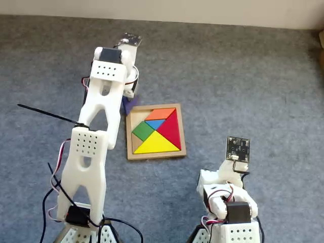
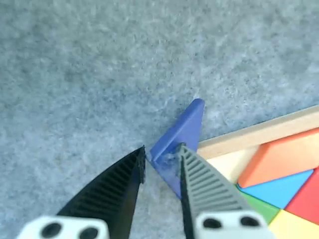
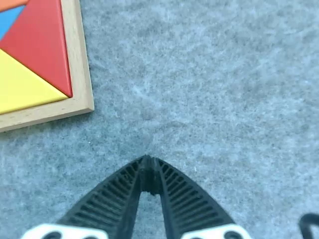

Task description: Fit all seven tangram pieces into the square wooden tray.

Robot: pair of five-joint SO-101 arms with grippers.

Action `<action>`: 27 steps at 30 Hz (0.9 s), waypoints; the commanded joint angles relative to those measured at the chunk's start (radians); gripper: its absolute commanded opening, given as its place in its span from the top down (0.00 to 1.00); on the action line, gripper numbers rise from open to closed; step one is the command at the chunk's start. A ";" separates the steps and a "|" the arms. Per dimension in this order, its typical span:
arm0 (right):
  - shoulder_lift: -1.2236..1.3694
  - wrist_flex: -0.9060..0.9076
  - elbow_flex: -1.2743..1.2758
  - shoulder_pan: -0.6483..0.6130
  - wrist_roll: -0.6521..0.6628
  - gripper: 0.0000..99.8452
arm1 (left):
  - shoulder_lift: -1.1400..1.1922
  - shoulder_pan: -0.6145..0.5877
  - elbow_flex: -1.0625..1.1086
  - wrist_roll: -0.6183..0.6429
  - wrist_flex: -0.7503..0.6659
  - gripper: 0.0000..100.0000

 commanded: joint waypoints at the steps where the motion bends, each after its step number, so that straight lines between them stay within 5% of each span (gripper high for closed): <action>1: -0.013 0.008 0.119 0.005 -0.006 0.99 | -0.076 0.022 -0.022 -0.011 0.015 0.90; 27: -0.013 0.008 0.117 0.005 -0.006 0.99 | -0.081 0.105 0.122 -0.143 0.015 0.95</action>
